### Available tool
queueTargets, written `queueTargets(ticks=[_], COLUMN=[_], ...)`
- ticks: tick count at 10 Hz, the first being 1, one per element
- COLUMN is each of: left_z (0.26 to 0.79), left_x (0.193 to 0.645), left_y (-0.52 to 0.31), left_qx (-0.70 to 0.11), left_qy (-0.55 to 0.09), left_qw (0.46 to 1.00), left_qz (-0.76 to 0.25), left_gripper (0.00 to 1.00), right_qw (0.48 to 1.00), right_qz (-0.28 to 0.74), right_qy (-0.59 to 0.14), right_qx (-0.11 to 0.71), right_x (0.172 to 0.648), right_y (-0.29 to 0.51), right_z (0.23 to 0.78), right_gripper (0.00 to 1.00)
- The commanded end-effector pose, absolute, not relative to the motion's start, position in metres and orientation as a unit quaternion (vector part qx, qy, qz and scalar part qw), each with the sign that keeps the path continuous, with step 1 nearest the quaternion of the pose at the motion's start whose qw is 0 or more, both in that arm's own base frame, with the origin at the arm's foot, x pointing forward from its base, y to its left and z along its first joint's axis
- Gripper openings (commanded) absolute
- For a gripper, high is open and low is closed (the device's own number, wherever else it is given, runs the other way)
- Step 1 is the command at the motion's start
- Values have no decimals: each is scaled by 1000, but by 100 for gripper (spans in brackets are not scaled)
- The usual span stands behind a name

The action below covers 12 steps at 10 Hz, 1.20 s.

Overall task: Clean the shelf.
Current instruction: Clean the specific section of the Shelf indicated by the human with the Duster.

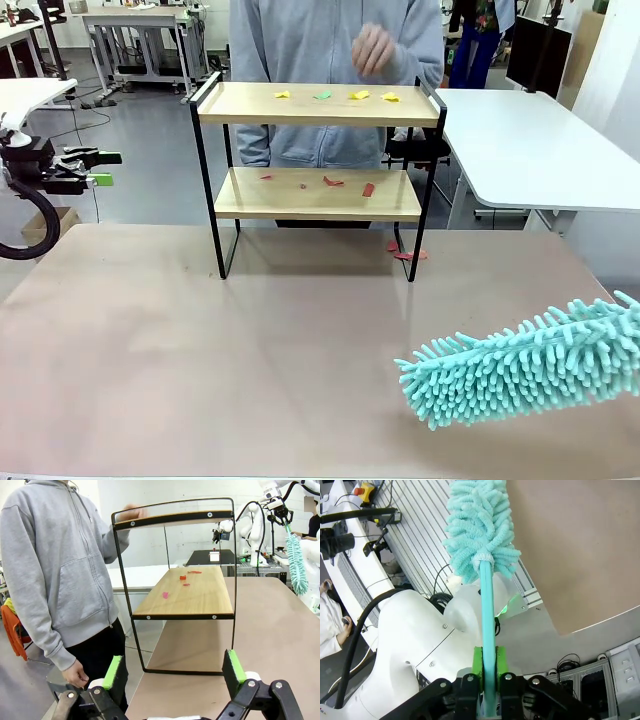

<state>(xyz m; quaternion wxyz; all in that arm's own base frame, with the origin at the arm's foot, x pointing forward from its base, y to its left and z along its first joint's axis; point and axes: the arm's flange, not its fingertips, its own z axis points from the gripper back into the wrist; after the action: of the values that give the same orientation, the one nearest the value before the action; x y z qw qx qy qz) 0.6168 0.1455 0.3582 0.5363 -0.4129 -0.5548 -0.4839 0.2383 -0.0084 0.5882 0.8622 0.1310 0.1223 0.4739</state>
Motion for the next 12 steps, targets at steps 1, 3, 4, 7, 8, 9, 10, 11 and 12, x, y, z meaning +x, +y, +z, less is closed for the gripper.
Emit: queueTargets(ticks=[1, 3, 4, 7, 8, 9, 10, 11, 12], left_z=[361, 361, 361, 361, 361, 361, 361, 361, 361], left_x=[616, 616, 616, 616, 616, 616, 616, 616, 616], left_y=[145, 145, 145, 145, 145, 145, 145, 145, 145], left_qx=[-412, -412, -412, -412, -412, -412, -412, -412, -412], left_qy=[-554, -554, -554, -554, -554, -554, -554, -554, -554], left_qw=[535, 535, 535, 535, 535, 535, 535, 535, 535], left_qz=[-486, -486, -486, -486, -486, -486, -486, -486, -486], left_gripper=[100, 100, 100, 100, 100, 100, 100, 100, 100], right_qw=[861, 861, 861, 861, 861, 861, 861, 861, 861], right_qz=[475, 475, 475, 475, 475, 475, 475, 475, 475], right_qy=[124, 124, 124, 124, 124, 124, 124, 124, 124], right_qx=[135, 135, 135, 135, 135, 135, 135, 135, 135], right_x=[237, 237, 237, 237, 237, 237, 237, 237, 237], right_y=[-8, -8, -8, -8, -8, -8, -8, -8, -8], right_z=[589, 589, 589, 589, 589, 589, 589, 589, 589], right_gripper=[13, 13, 13, 13, 13, 13, 13, 13, 13])
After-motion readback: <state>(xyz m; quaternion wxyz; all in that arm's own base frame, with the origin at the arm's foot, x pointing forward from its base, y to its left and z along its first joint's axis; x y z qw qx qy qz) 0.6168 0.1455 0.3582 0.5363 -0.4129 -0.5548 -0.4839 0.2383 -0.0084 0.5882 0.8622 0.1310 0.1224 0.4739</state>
